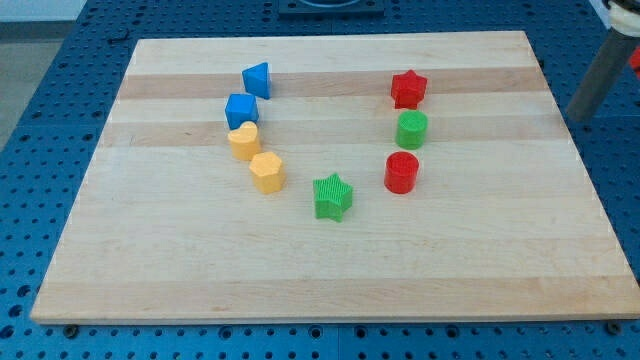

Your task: Move your arm towards the red star

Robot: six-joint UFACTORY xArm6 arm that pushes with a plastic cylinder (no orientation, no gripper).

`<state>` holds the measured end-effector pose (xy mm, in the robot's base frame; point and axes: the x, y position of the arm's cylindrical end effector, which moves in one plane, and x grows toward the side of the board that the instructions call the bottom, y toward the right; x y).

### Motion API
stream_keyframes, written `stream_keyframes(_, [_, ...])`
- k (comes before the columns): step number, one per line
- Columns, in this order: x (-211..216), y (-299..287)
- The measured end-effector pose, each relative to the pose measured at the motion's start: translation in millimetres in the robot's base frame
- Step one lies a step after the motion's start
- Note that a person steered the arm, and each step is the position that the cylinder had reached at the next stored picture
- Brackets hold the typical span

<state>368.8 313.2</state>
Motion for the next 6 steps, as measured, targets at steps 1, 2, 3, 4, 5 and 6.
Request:
stream_keyframes(1, [0,-7])
stream_keyframes(2, [0,-22])
stream_keyframes(3, [0,-66])
stream_keyframes(4, [0,-68])
stream_keyframes(5, [0,-74])
stream_keyframes(6, [0,-123])
